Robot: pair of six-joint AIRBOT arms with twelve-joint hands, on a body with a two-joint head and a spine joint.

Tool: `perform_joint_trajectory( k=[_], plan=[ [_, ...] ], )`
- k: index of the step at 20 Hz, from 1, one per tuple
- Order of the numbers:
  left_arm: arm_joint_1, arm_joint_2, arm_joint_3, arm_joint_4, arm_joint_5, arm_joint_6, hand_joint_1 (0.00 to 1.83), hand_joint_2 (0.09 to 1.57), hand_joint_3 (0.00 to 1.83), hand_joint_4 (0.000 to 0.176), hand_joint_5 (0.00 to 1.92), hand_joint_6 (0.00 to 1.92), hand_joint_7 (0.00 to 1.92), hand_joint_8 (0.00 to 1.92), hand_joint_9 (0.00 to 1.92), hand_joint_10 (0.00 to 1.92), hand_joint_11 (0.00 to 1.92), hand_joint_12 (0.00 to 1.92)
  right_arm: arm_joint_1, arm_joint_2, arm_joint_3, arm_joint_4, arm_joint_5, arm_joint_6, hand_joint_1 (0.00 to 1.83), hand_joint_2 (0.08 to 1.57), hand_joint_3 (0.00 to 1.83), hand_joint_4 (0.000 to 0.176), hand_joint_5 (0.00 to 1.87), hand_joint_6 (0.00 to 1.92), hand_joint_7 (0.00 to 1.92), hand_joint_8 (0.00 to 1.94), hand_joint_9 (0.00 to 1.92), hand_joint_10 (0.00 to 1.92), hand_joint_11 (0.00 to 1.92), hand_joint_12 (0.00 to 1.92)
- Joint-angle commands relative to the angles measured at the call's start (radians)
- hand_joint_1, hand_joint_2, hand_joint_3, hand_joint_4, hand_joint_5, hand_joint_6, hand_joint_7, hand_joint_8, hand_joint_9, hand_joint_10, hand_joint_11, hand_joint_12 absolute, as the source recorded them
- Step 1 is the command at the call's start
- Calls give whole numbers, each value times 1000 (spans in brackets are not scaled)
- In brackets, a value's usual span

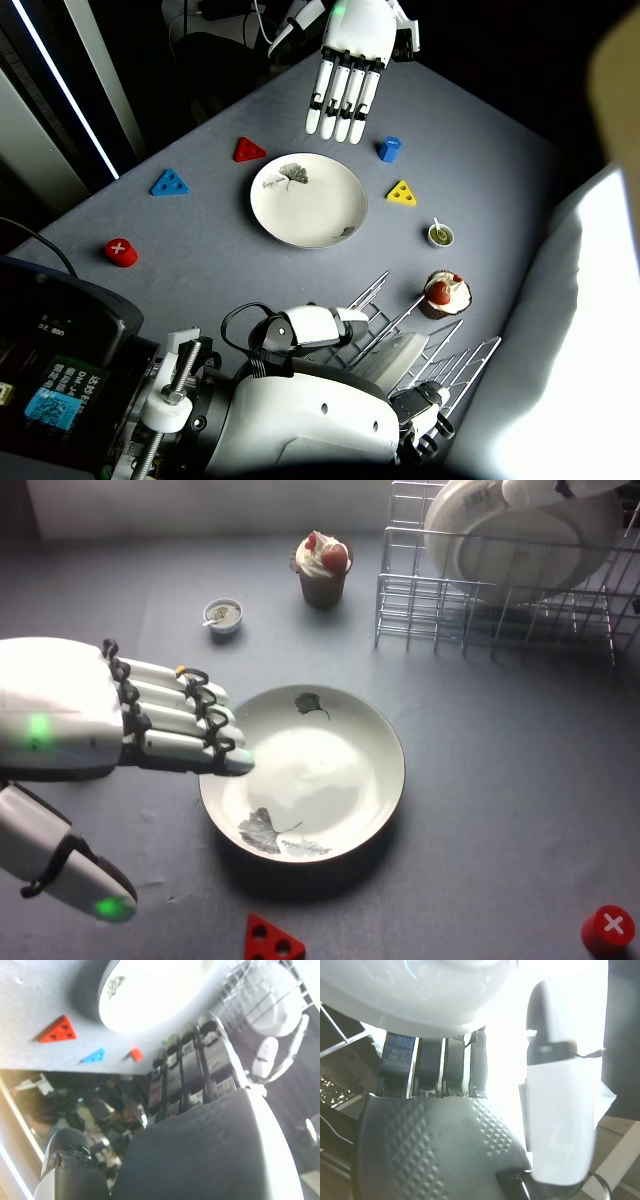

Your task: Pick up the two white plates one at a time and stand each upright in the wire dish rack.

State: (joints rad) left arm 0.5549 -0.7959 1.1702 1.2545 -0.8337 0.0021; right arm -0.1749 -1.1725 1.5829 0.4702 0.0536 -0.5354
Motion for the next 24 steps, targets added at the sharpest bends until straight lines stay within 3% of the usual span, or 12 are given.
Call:
perform_joint_trajectory(
  k=[1, 10, 15, 24],
  plan=[
    [0, -1, -4, -47, -52, -2, 0, 967, 1, 0, 175, 6, 223, 7, 221, 9, 184, 7, 3, 8, 3, 2, 110, 4, 894, 979, 0, 0, 496, 0, 538, 0, 582, 0, 602, 48],
    [57, -30, -39, -46, 0, -2, 0, 971, 2, 0, 179, 10, 226, 9, 226, 10, 203, 14, 26, 25, -19, -21, 143, 5, 806, 971, 0, 0, 453, 0, 483, 0, 525, 0, 539, 16],
    [96, -53, -45, -46, 40, -2, 0, 969, 0, 0, 161, 0, 210, 0, 207, 1, 190, 7, 4, 23, -18, -106, 238, 17, 523, 920, 0, 0, 189, 0, 233, 0, 258, 0, 275, 0],
    [118, -80, -39, -70, 116, -2, 0, 973, 1, 0, 165, 6, 214, 4, 210, 5, 196, 9, -16, 22, -18, -234, 334, 54, 517, 916, 2, 0, 151, 4, 209, 4, 241, 6, 265, 14]
  ],
)
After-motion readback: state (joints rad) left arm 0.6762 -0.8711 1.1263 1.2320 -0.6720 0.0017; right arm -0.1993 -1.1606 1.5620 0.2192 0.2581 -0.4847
